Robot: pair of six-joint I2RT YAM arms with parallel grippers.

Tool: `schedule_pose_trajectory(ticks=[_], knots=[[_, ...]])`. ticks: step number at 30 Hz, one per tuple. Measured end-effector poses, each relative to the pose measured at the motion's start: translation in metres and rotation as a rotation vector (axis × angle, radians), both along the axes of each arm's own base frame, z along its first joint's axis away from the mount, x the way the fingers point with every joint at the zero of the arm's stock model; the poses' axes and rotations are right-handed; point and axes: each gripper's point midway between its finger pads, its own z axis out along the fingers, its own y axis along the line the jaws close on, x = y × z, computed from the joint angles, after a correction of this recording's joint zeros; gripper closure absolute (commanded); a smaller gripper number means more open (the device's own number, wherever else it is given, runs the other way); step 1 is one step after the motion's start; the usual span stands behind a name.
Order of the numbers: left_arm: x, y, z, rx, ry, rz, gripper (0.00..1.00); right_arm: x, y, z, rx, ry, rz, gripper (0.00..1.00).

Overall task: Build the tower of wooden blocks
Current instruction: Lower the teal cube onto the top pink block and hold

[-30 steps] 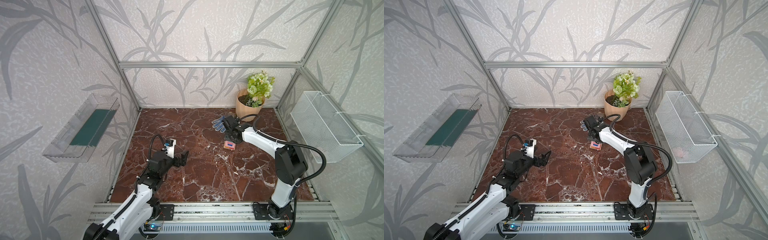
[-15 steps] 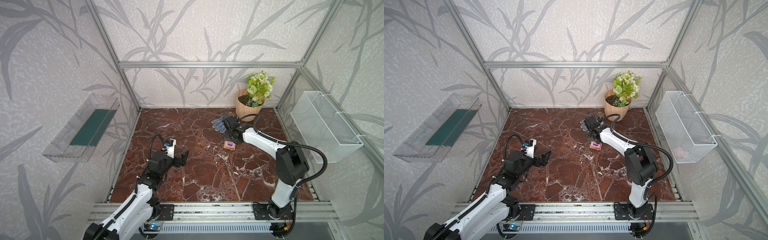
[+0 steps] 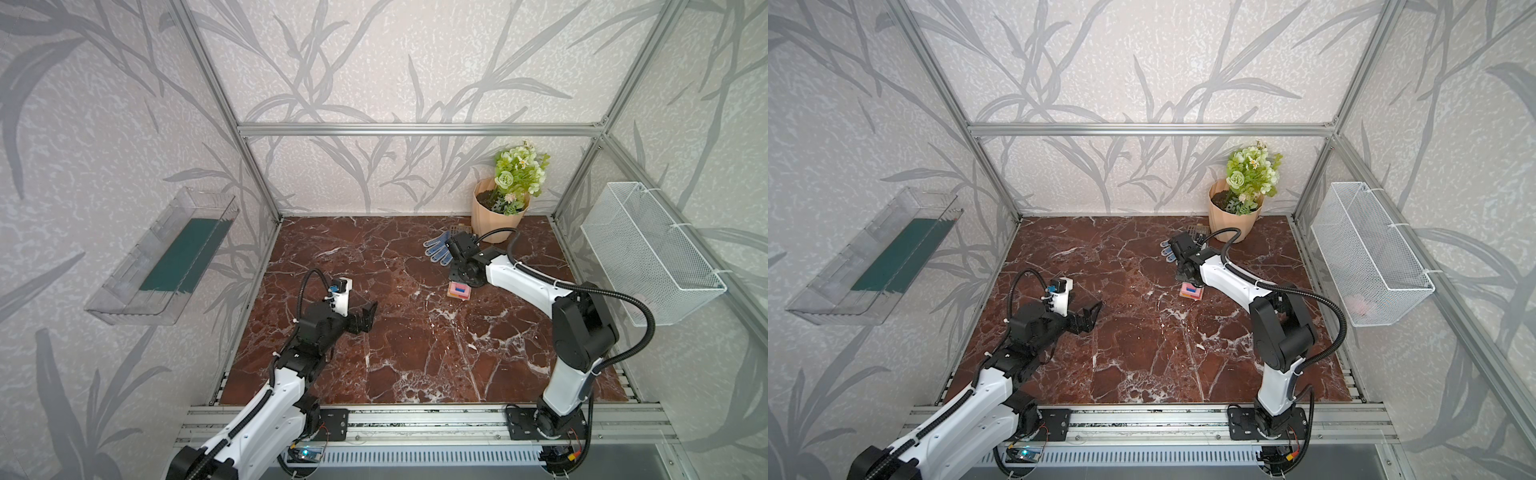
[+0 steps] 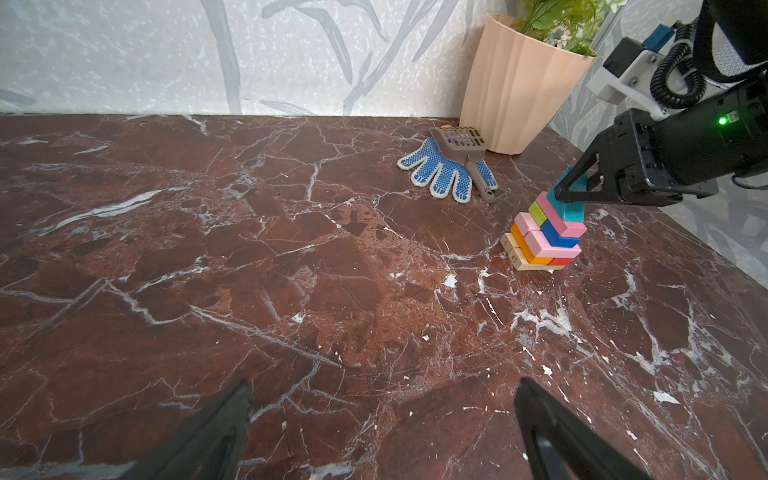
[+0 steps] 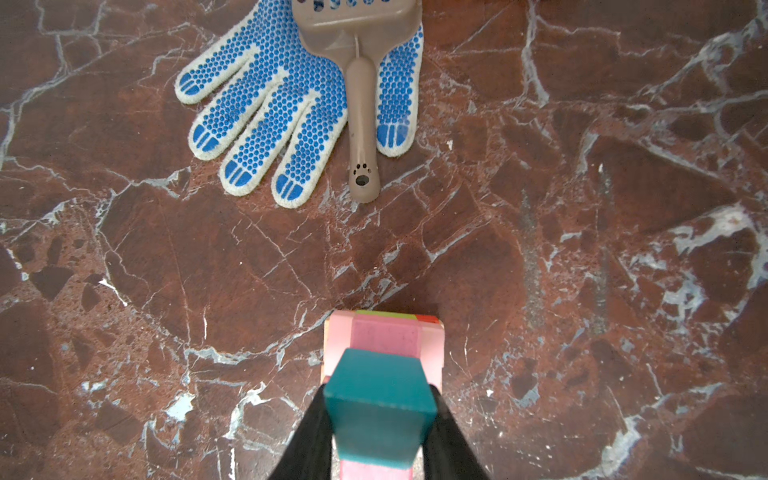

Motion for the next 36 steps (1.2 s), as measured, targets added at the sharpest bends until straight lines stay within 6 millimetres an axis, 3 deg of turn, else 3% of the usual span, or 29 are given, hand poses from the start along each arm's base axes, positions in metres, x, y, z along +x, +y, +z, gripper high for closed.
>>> schedule_pose_trajectory(ticks=[5, 14, 32, 36], knots=[[0.0000, -0.0001, 0.0001, -0.001, 0.000, 0.000, 0.01, -0.0014, -0.0018, -0.0002, -0.003, 0.001, -0.003, 0.65], [0.0006, -0.0003, 0.0019, -0.003, -0.008, -0.001, 0.01, -0.0021, -0.0020, 0.0007, 0.001, -0.001, -0.007, 0.54], [0.0010, -0.0004, 0.0033, -0.005, -0.013, -0.001, 0.01, -0.0049, -0.0002, -0.0030, 0.022, 0.006, -0.009, 0.54], [0.0010, -0.0004, 0.0033, -0.005, -0.013, -0.001, 0.01, -0.0050, -0.0001, -0.0030, 0.023, 0.007, -0.010, 0.59]])
